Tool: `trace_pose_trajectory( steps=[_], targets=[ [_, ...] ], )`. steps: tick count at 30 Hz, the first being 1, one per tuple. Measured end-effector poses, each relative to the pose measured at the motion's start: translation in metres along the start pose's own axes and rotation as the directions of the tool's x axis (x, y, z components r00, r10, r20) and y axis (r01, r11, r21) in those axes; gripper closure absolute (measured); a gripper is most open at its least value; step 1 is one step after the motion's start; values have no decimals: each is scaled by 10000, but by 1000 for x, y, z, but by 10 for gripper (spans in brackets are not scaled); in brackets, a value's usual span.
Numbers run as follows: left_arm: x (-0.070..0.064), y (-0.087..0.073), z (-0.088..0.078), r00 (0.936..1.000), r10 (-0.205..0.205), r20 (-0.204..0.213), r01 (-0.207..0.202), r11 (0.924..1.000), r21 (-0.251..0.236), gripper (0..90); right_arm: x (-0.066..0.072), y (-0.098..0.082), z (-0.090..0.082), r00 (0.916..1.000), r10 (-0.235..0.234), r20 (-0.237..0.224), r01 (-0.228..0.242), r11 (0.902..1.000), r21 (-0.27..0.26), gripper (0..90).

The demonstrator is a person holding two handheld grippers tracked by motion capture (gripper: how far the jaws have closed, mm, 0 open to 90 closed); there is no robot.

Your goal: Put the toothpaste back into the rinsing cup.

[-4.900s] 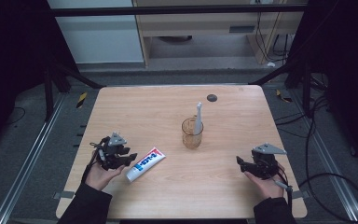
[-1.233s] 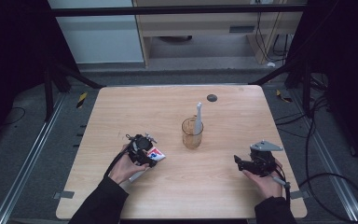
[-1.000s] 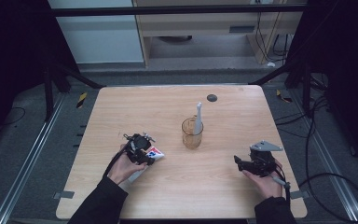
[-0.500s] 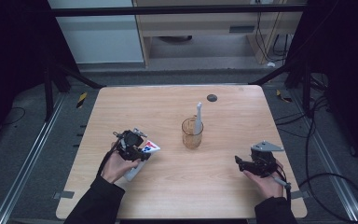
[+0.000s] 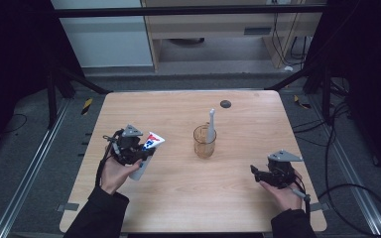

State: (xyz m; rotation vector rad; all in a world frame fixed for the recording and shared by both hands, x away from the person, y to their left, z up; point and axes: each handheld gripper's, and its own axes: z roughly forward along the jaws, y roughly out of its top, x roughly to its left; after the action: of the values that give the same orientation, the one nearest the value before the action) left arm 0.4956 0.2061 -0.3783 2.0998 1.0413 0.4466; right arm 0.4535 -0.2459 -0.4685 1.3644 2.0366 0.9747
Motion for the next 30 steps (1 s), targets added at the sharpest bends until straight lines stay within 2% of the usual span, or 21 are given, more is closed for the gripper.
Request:
trace_pose_trajectory(
  steps=[1, 2, 3, 4, 9, 16, 18, 20, 21, 25, 28, 30],
  targets=[
    [0, 2, -2, 9999, -70, -73, 68, 9996, -284, 698, 0, 0, 0, 10000, 5, -6, -5, 10000, -8, 269],
    [0, 2, -2, 9999, -70, -73, 68, 9996, -284, 698, 0, 0, 0, 10000, 5, -6, -5, 10000, -8, 269],
    [1, 7, -6, 9994, -56, -346, 33, 9978, -664, 698, 1, 0, 0, 10000, 29, 4, -29, 10000, -36, 268],
    [1, 10, -8, 9990, -71, -452, 31, 9961, -877, 698, 1, 0, 0, 10000, 57, 0, -57, 10000, -59, 268],
    [-1, 23, -11, 9977, -361, -579, 247, 9821, -1867, 696, 1, 0, -2, 9999, 98, 42, -97, 9997, -214, 261],
    [-6, 35, -1, 9966, -515, -651, 350, 9719, -2329, 696, 2, 0, -2, 10000, 30, 9, -30, 9997, -232, 257],
    [-9, 38, 3, 9962, -572, -651, 387, 9659, -2562, 696, 2, 0, -2, 10000, 36, 17, -36, 9997, -250, 256],
    [-11, 42, 5, 9966, -556, -616, 373, 9632, -2662, 697, 2, -1, -1, 10000, -23, 40, 24, 9997, -247, 255],
    [-14, 44, 8, 9963, -609, -603, 414, 9581, -2834, 696, 2, -1, -1, 10000, -25, 34, 26, 9997, -241, 255],
    [-22, 52, 14, 9961, -565, -673, 318, 9457, -3236, 697, 3, -1, 0, 10000, -15, 19, 15, 9997, -250, 254],
    [-26, 59, 19, 9972, -614, -419, 435, 9389, -3413, 696, 4, -1, 0, 10000, -29, 7, 29, 9996, -263, 254],
    [-29, 63, 24, 9974, -608, -389, 433, 9350, -3520, 697, 4, -1, 0, 10000, -41, -6, 41, 9997, -261, 254]
  ],
)
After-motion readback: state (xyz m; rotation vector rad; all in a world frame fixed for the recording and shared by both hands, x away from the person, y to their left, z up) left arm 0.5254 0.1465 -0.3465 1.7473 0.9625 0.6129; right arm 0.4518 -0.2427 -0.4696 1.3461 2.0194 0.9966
